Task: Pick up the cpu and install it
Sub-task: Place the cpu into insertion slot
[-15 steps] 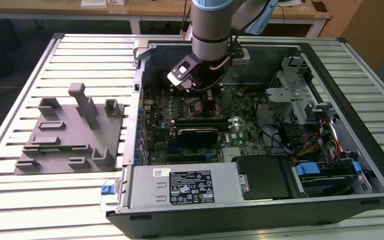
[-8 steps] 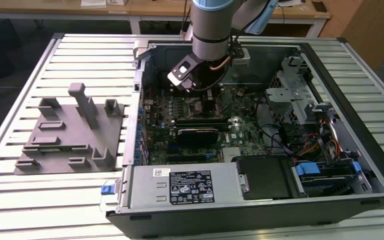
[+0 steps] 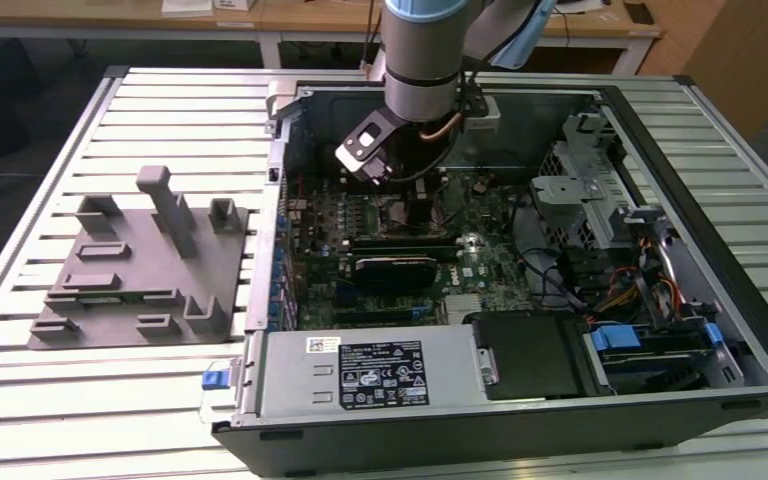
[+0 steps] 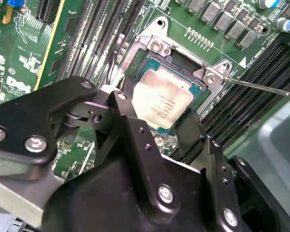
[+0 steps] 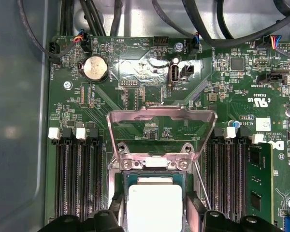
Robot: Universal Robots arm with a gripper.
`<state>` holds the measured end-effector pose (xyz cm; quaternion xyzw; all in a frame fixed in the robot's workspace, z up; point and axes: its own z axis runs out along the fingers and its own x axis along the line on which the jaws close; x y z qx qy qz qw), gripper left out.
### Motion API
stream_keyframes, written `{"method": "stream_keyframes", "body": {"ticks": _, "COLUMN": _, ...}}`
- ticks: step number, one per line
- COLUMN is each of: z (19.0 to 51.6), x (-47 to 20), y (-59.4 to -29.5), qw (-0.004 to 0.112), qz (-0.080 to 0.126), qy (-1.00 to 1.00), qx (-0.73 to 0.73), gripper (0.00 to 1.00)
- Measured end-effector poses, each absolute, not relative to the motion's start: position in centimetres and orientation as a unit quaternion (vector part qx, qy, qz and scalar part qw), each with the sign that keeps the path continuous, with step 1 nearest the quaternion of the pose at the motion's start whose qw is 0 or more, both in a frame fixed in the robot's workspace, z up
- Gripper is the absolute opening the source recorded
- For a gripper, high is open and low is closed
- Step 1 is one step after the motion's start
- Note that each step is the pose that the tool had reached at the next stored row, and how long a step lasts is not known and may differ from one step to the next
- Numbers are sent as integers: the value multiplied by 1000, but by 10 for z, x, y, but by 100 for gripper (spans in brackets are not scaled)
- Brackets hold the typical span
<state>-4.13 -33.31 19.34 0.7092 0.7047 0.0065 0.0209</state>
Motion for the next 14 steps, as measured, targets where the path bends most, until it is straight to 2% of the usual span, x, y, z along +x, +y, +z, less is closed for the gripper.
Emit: {"method": "stream_keyframes", "body": {"ticks": 14, "z": 223, "x": -41, "y": -333, "qw": 21, "qz": 7, "qy": 705, "qx": 709, "gripper": 61}}
